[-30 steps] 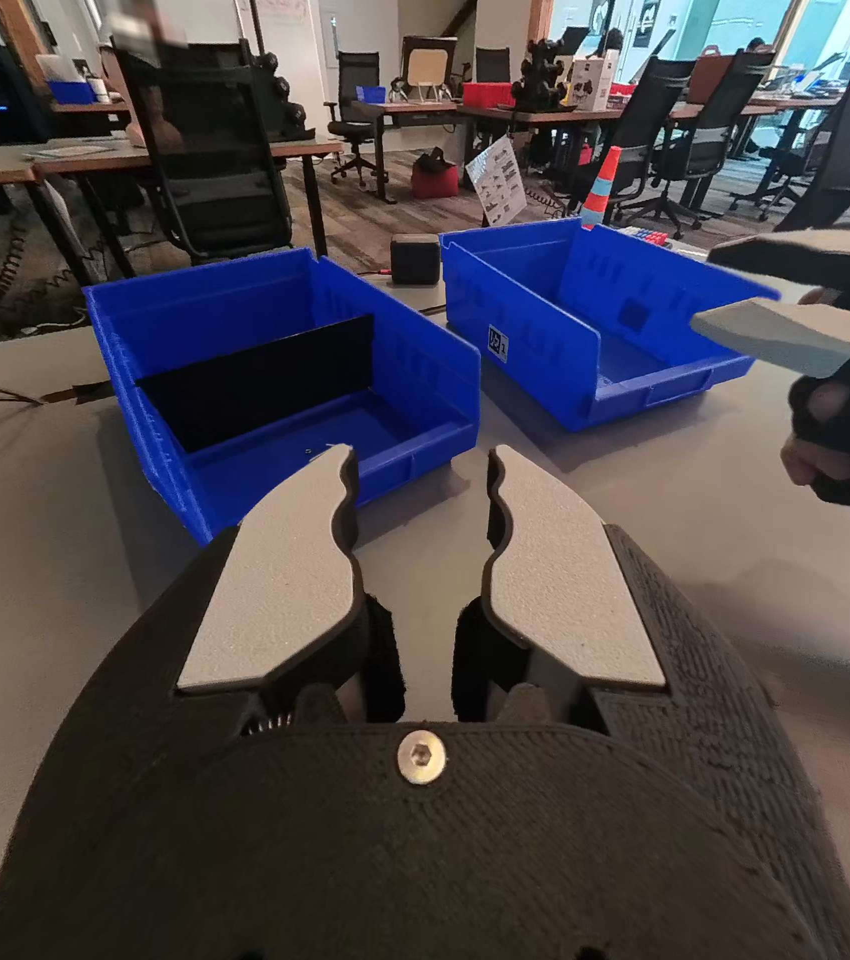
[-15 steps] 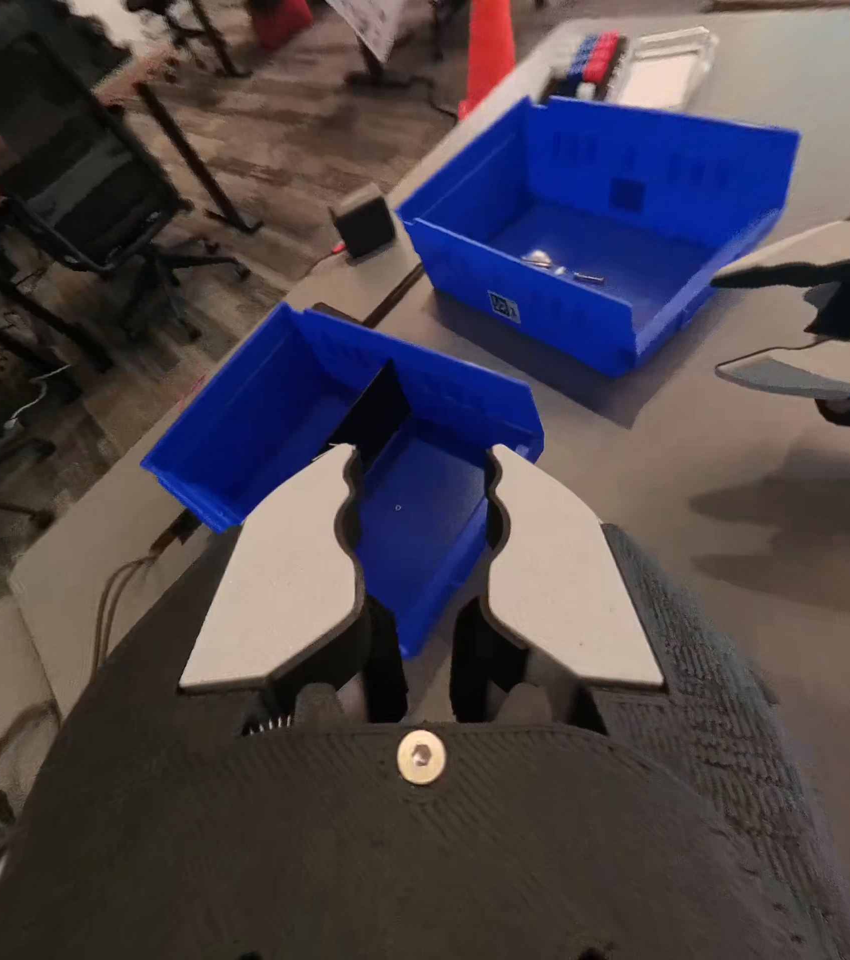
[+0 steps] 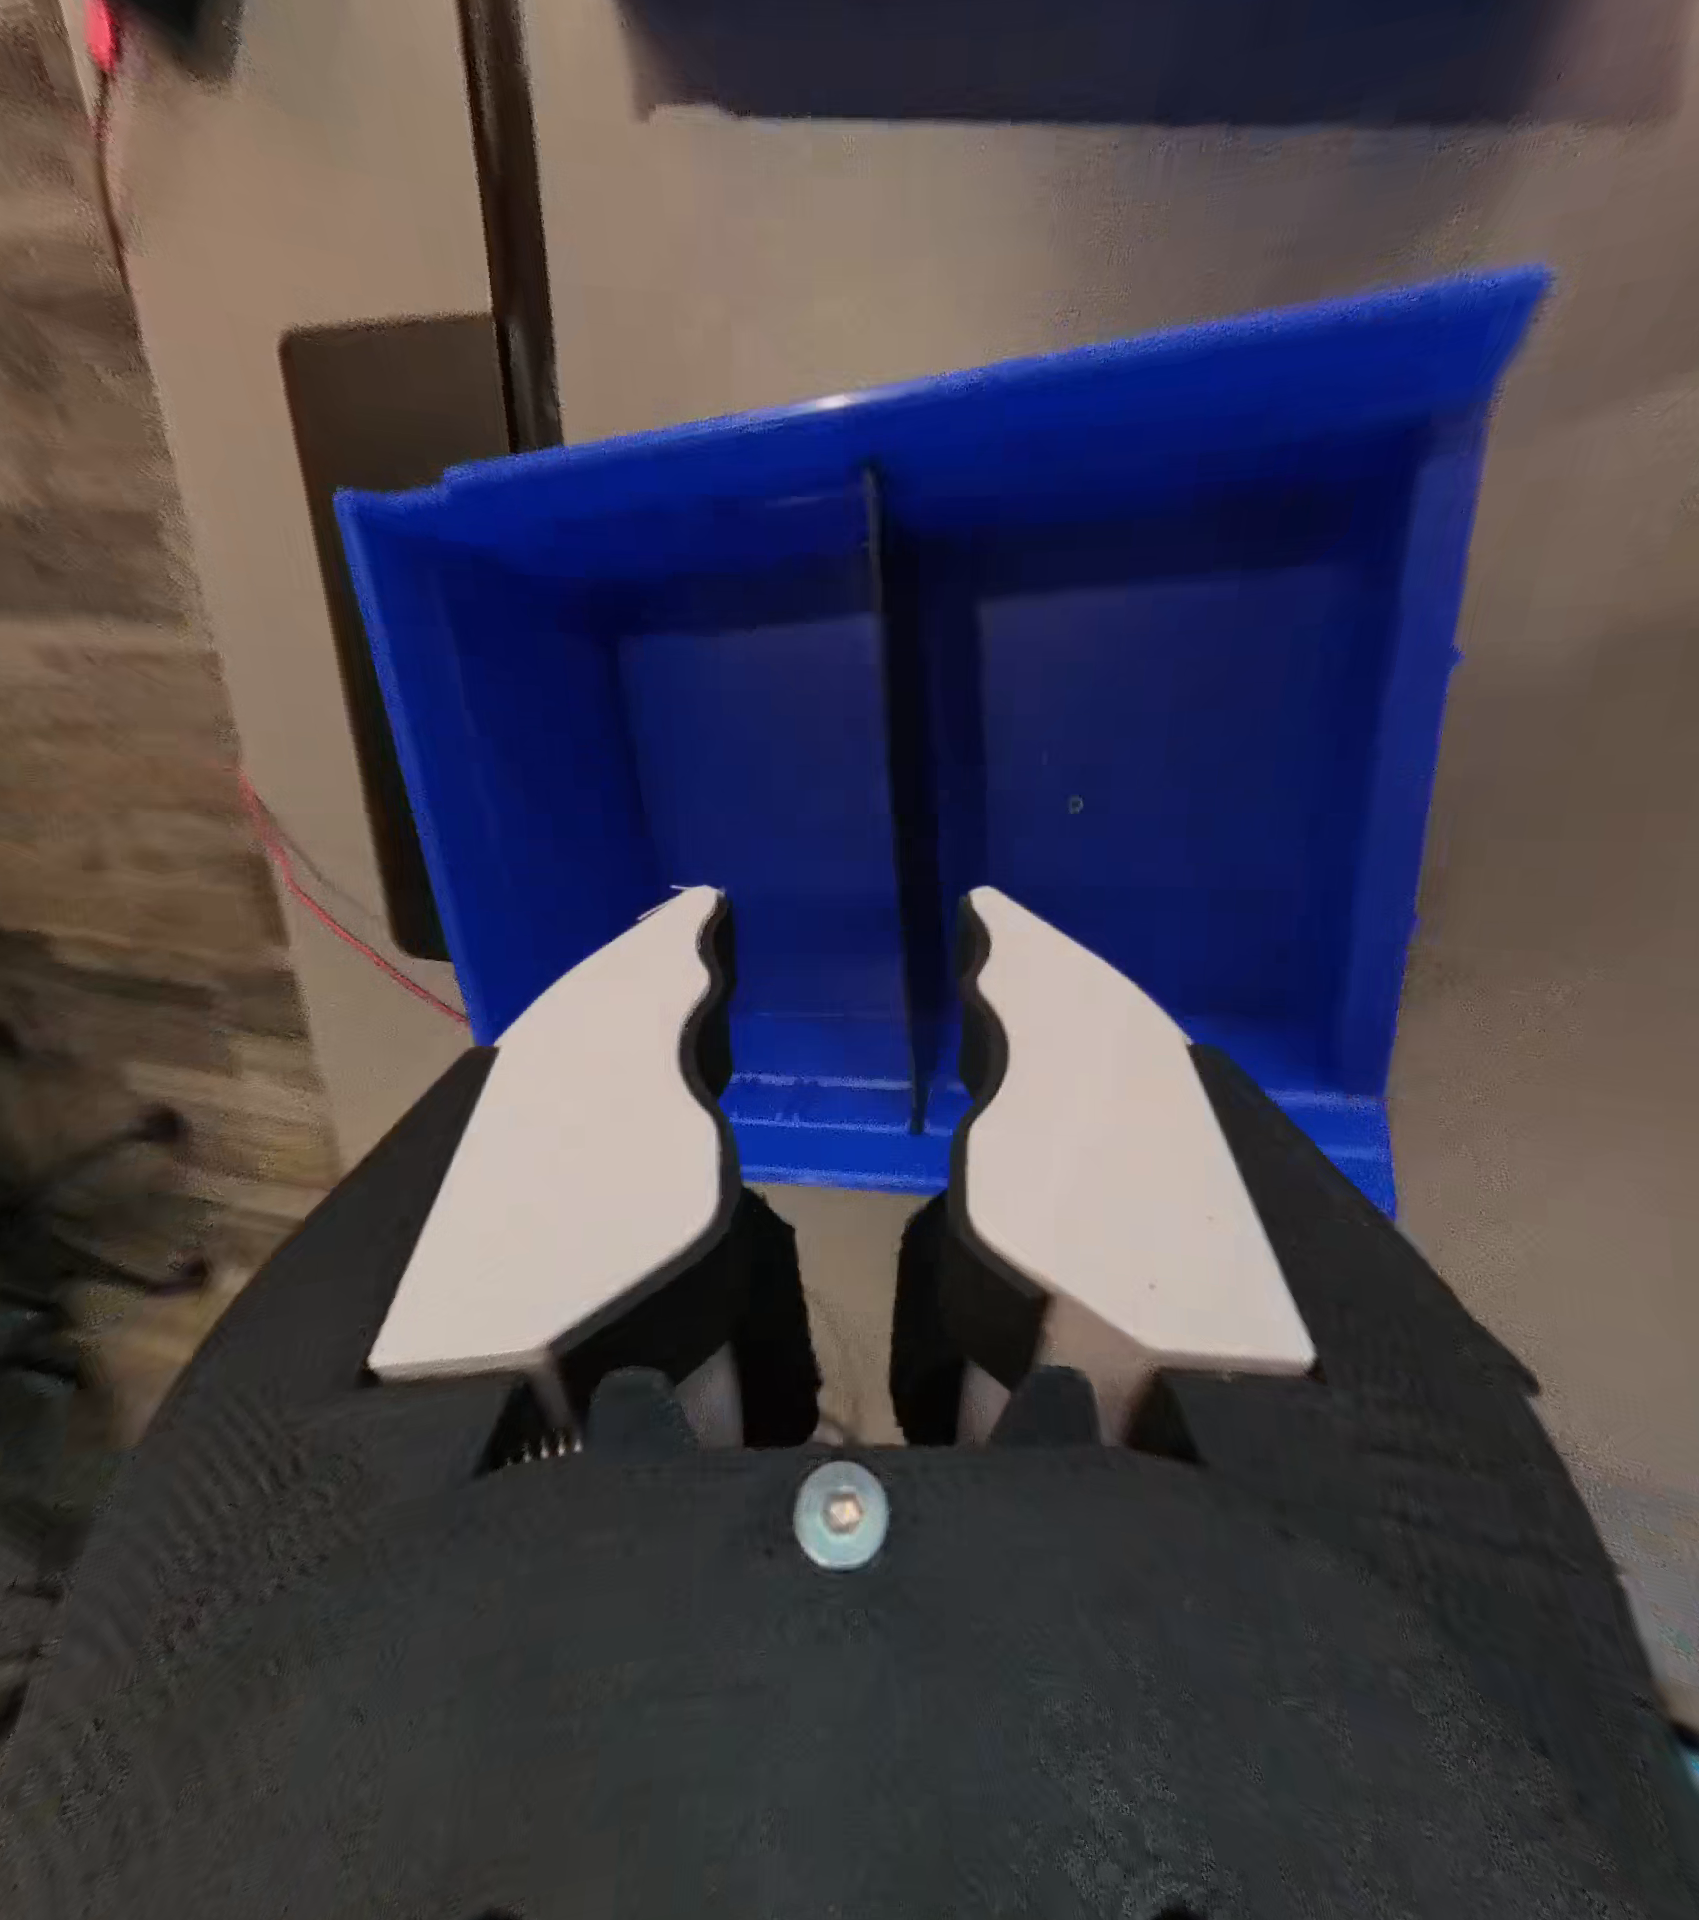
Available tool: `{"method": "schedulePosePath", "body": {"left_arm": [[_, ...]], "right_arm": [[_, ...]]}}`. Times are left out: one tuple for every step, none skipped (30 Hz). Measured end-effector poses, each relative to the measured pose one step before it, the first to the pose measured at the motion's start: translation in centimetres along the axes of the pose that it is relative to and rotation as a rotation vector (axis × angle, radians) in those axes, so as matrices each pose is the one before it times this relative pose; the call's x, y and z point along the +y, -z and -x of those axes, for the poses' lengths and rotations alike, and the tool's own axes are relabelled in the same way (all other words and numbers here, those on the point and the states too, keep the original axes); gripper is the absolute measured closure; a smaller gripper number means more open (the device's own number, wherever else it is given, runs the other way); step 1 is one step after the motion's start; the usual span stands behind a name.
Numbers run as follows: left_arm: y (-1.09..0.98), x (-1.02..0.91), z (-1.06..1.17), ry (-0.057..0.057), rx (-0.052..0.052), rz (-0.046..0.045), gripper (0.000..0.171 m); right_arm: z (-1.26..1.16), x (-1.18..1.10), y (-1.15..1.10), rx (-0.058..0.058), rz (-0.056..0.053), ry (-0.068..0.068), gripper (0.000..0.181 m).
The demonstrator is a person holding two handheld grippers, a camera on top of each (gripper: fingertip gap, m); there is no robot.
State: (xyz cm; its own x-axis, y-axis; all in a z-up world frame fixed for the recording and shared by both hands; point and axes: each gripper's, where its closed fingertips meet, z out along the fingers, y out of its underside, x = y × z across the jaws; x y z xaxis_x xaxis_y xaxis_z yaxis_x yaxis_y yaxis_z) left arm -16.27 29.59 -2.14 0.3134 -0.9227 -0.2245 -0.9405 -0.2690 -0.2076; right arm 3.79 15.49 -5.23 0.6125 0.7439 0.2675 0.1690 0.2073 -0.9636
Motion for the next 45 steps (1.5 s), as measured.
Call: {"method": "schedulePosePath", "body": {"left_arm": [[-0.843,-0.142,1.298,0.0816,-0.0031,0.00644,0.133],[-0.828,-0.262,1.408,0.0846,-0.018,0.00043,0.137],[-0.881,-0.565,0.747,0.0751,0.0135,-0.02361,0.137],[-0.87,-0.576,0.606,0.0814,0.0143,-0.0303,0.14],[-0.898,-0.534,0.105,0.0705,0.0367,-0.02652,0.137],[-0.947,-0.227,-0.177,0.0586,0.0411,-0.0102,0.136],[-1.009,0.105,-0.01,0.0445,0.0185,0.01162,0.136],[-1.067,0.305,0.051,0.0113,0.0065,0.02582,0.135],[-1.052,0.367,0.24,-0.0063,-0.0107,0.03046,0.135],[-1.033,0.365,0.053,-0.0204,0.0004,0.03296,0.135],[-0.976,0.366,-0.039,-0.011,0.0083,0.03325,0.135],[-0.874,0.098,-0.203,-0.0082,0.0194,0.01871,0.135],[-0.788,-0.116,-0.387,-0.0236,0.0274,0.00667,0.134],[-0.632,-0.12,0.06,-0.0283,-0.0021,0.00583,0.134],[-0.539,-0.132,0.283,-0.0286,-0.0099,0.00657,0.134],[-0.515,-0.192,0.128,-0.0298,0.0065,0.00295,0.134],[-0.437,-0.261,0.065,-0.022,0.0151,-0.00457,0.134],[-0.404,-0.257,-0.156,-0.0174,0.0328,-0.0078,0.134],[-0.353,-0.103,-0.1,-0.0182,0.0276,-0.00092,0.135],[-0.293,0.039,0.107,-0.0189,0.0103,0.00413,0.135],[-0.213,0.115,-0.107,-0.0272,0.0198,0.00752,0.135],[-0.128,0.287,0.117,-0.0336,-0.0016,0.01409,0.137],[0.011,0.42,0.214,-0.0396,-0.0148,0.01537,0.14],[0.121,0.259,-0.036,-0.0478,-0.0062,-0.00586,0.144],[0.229,0.146,-0.15,-0.0477,-0.0049,-0.02394,0.149],[0.235,0.355,-0.138,-0.0427,-0.0062,-0.01158,0.15],[0.197,0.443,-0.036,-0.0355,-0.01,-0.00286,0.151],[0.175,0.134,-0.164,-0.0387,-0.0015,-0.01791,0.15],[0.147,-0.242,-0.345,-0.0508,0.0075,-0.03769,0.151],[0.061,-0.211,-0.025,-0.0509,-0.0084,-0.02701,0.151],[-0.094,0.017,0.025,-0.0405,0.0012,-0.00483,0.148],[-0.154,0.033,0.162,-0.0332,0.0013,0.0001,0.144],[-0.161,-0.035,0.23,-0.039,-0.003,-0.00705,0.143],[-0.145,-0.021,0.205,-0.0443,-0.0045,-0.00569,0.143],[-0.156,-0.016,0.066,-0.0439,0.0026,-0.00451,0.143],[-0.155,-0.024,-0.056,-0.0318,0.0102,-0.00086,0.145],[-0.182,-0.153,-0.114,-0.0277,0.011,-0.00323,0.146],[-0.177,-0.171,-0.199,-0.0297,0.0134,-0.00545,0.147],[-0.166,-0.191,-0.184,-0.0257,0.0132,-0.005,0.147],[-0.133,-0.247,-0.284,-0.0171,0.0234,-0.01018,0.148],[-0.109,-0.197,-0.236,-0.0144,0.0234,-0.00924,0.149],[-0.079,-0.208,-0.047,-0.0151,0.0114,-0.01088,0.148],[-0.062,-0.247,-0.11,-0.0157,0.0141,-0.01659,0.149],[-0.069,-0.286,-0.211,-0.007,0.02,-0.01775,0.149],[-0.105,-0.216,-0.216,-0.0076,0.0178,-0.01068,0.148]], "right_arm": [[0.044,0.145,-0.099,-0.0015,0.0076,-0.0057,0.133],[0.025,0.11,-0.067,-0.0002,0.0043,-0.0045,0.133],[-0.019,0.093,-0.045,0.0008,0.0041,-0.0036,0.133],[-0.017,0.075,-0.036,-0.0017,0.003,-0.0032,0.133],[-0.097,0.078,-0.017,0.002,0.0032,-0.0046,0.133],[-0.17,0.082,0.004,0.0039,0.0023,-0.0062,0.133],[-0.157,0.07,0.023,0.001,0.0007,-0.0083,0.133],[-0.211,0.082,0.014,0.0024,0.0005,-0.0129,0.134],[-0.184,0.062,-0.006,-0.0009,-0.0007,-0.0174,0.134],[-0.085,0.034,-0.032,-0.0083,-0.0017,-0.0193,0.134],[-0.092,0.007,-0.005,-0.0052,-0.0026,-0.0168,0.134],[-0.123,-0.002,0.013,0.0,-0.0019,-0.0093,0.134],[-0.092,-0.021,0.031,0.0002,-0.0023,-0.0037,0.134],[-0.049,-0.076,0.042,-0.0016,-0.0057,-0.0052,0.134],[0.018,-0.06,0.029,-0.0047,-0.0034,-0.0076,0.134],[0.056,-0.008,-0.003,-0.0048,-0.0011,-0.005,0.134],[0.087,0.006,-0.009,-0.0032,-0.0006,-0.0001,0.134],[0.077,0.0,0.003,-0.0015,0.001,0.0047,0.134],[0.035,-0.019,0.022,0.0011,-0.0004,0.0064,0.133],[0.018,-0.054,0.036,0.0012,-0.0019,0.0037,0.133],[-0.009,-0.03,0.031,0.0003,-0.0015,0.0012,0.134],[-0.054,-0.019,0.04,0.0015,-0.0019,0.0008,0.134],[-0.102,0.024,0.017,0.0031,0.0003,0.0003,0.134],[-0.084,0.081,-0.014,0.0011,0.0037,-0.0012,0.134],[-0.107,0.088,-0.015,0.0017,0.0034,-0.0008,0.133],[-0.083,0.092,-0.019,0.0016,0.0031,-0.0017,0.133],[-0.045,0.081,-0.025,-0.0006,0.0021,-0.0052,0.133],[0.025,0.054,-0.047,-0.0034,0.0003,-0.0072,0.134],[0.099,0.073,-0.072,-0.0048,0.0018,-0.0055,0.133],[0.116,0.103,-0.094,-0.0027,0.0049,-0.0016,0.133],[0.153,0.111,-0.069,-0.0013,0.005,0.0044,0.133],[0.129,0.075,-0.03,0.0008,0.0042,0.009,0.133],[0.066,0.054,0.002,0.0046,0.0027,0.0116,0.133],[0.022,0.05,0.031,0.0063,0.0022,0.0114,0.133],[-0.021,0.088,0.03,0.0059,0.0022,0.01,0.133],[-0.037,0.121,0.017,0.0056,0.0029,0.0082,0.133],[-0.008,0.125,0.013,0.0021,0.002,0.007,0.133],[-0.02,0.144,0.034,0.0044,0.0021,0.0064,0.133],[0.006,0.122,0.027,0.0037,0.0021,0.0045,0.133],[0.043,0.082,0.017,0.0033,0.0009,0.0033,0.133],[0.068,0.093,-0.024,0.0032,0.0025,0.0043,0.133],[0.085,0.13,-0.09,0.0025,0.0062,0.0069,0.133],[0.151,0.187,-0.13,-0.0004,0.01,0.0079,0.133],[0.164,0.184,-0.158,-0.0012,0.0102,0.0072,0.133],[0.135,0.137,-0.144,0.0003,0.0079,0.0063,0.133]]}}
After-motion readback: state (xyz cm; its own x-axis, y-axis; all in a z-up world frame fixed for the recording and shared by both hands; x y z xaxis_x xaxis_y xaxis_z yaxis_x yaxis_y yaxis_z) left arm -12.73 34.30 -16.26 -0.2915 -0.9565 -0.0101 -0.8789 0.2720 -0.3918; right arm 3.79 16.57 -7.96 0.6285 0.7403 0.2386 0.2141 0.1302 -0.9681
